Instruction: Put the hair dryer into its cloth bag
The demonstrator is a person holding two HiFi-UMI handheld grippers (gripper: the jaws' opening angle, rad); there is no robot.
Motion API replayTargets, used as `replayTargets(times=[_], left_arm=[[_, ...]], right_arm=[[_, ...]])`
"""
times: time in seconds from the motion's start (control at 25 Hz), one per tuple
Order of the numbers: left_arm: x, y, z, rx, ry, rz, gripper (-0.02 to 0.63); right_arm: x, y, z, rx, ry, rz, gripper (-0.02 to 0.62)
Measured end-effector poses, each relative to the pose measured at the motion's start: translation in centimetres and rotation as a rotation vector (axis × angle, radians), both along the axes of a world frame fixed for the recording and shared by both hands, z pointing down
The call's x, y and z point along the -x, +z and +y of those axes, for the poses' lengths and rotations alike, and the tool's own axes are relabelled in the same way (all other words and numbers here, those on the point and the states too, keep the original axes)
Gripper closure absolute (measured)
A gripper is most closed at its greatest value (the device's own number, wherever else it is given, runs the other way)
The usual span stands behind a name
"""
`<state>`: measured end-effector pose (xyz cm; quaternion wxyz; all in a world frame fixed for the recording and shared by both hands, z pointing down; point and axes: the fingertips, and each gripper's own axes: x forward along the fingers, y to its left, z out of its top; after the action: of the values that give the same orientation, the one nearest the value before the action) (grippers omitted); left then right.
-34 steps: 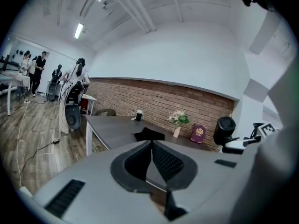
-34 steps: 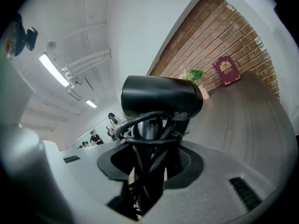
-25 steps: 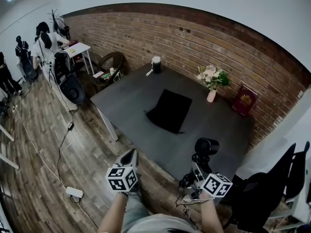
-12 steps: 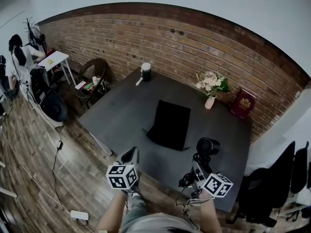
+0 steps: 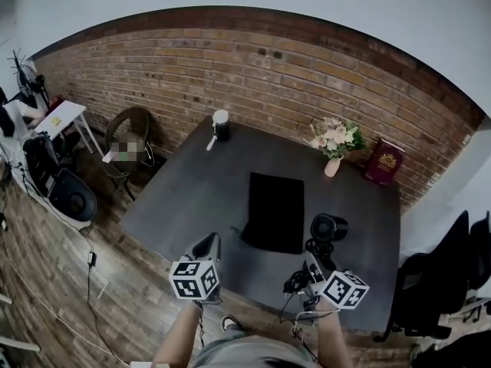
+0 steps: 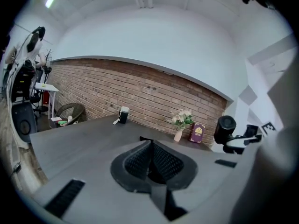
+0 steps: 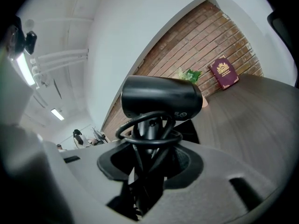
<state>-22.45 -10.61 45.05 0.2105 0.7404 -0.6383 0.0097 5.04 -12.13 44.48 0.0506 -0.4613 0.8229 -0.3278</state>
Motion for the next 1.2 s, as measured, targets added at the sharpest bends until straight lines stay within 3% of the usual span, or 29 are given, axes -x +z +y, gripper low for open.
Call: replayTargets(times=[0.2,0.36,0.64,0.92,1.2], left_arm=[[1.0,0.7,-2.6,0.006,0.07,-0.013,0.594],[0.5,2.3,-4.4,0.031,0.084,0.028,0.594],[-1.8,3.3,-6.4,0.056,0.113,0.036,0.594],[-3.4,3.4,-7.5,0.063,0.152,-0.015,0.594],[-4.5,6.7,-6.8,0.15,0.17,-0.023,0.593]], right_arm=[[0.6,0.3,-1.0,0.007,0.068,0.004,0.442],[0.0,1.0,-1.5,0.031,0.084,0.033,0.442],[-1.2,1.5,-3.7,0.05,0.079,0.047,0.443],[-1.3,2.1,-5.3,0.06,0.042,0.049,0.442],[-1.7,5.1,-5.2,0.143,0.034,0.042,0.442]])
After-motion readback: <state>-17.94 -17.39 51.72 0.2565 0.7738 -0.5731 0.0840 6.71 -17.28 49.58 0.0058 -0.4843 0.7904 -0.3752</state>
